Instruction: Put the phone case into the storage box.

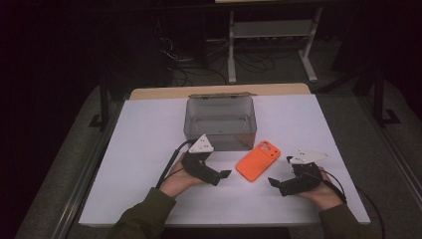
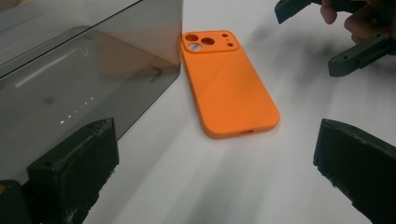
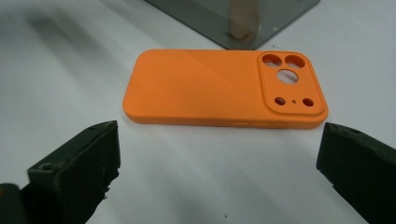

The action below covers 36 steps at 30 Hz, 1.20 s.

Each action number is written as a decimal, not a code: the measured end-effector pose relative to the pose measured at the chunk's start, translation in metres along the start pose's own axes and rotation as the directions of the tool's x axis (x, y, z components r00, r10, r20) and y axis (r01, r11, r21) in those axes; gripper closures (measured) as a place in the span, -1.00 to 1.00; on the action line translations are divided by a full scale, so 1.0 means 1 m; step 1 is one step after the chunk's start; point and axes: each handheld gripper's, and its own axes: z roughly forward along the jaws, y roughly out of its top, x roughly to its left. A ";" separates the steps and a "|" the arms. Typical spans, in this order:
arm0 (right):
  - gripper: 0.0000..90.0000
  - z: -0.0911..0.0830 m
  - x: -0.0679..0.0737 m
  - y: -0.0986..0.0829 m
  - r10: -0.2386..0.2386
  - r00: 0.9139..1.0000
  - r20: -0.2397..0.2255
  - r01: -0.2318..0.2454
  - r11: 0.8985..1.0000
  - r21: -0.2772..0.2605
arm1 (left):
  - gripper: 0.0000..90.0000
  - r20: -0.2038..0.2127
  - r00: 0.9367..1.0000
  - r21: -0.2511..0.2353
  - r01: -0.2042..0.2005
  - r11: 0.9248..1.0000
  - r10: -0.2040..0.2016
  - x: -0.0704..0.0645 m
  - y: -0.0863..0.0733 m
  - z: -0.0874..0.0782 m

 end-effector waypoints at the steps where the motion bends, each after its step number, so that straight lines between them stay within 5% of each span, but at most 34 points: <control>1: -1.00 0.000 0.000 0.000 0.000 1.000 0.000 0.000 1.000 0.001 | -1.00 0.000 1.000 0.001 -0.001 1.000 0.001 -0.001 0.001 0.002; 36: -1.00 -0.007 -0.005 -0.002 -0.014 1.000 -0.002 0.014 1.000 -0.006 | -1.00 -0.008 0.999 0.085 -0.047 0.995 0.048 -0.027 0.031 0.080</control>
